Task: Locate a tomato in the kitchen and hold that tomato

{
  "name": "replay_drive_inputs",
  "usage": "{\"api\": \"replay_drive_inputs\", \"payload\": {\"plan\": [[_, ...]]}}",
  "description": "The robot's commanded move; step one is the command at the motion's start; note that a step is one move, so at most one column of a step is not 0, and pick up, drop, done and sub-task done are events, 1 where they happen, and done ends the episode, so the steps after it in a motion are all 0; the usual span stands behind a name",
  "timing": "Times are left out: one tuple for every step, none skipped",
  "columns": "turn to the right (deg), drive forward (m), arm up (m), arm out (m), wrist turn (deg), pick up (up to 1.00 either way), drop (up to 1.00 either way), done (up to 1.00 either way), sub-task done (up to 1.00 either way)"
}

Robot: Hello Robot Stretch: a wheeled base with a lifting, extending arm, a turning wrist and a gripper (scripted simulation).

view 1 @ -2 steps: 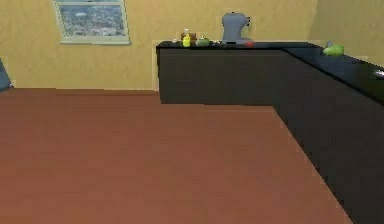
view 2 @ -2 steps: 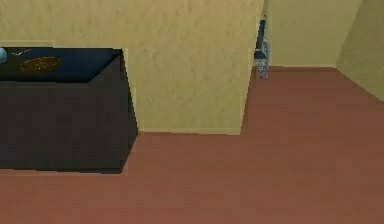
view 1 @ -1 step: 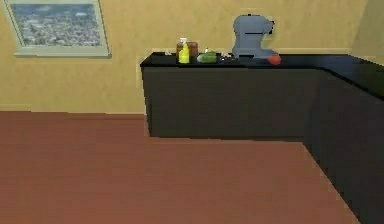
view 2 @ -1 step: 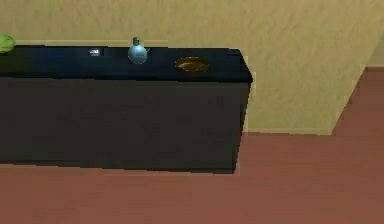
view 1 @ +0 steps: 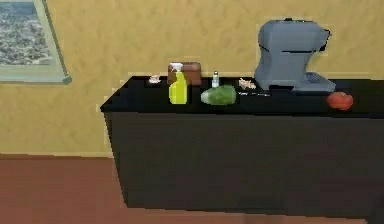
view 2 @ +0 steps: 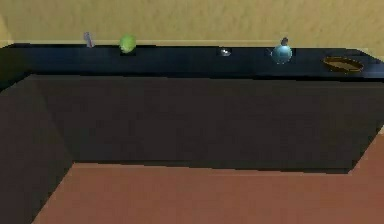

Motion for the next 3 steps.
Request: {"api": "replay_drive_inputs", "payload": {"plan": [[0.0,0.5,0.0,0.0,0.0,0.0,0.0,0.0,0.0],[-33.0,0.0,0.0,0.0,0.0,0.0,0.0,0.0,0.0],[45.0,0.0,0.0,0.0,0.0,0.0,0.0,0.0,0.0]]}}
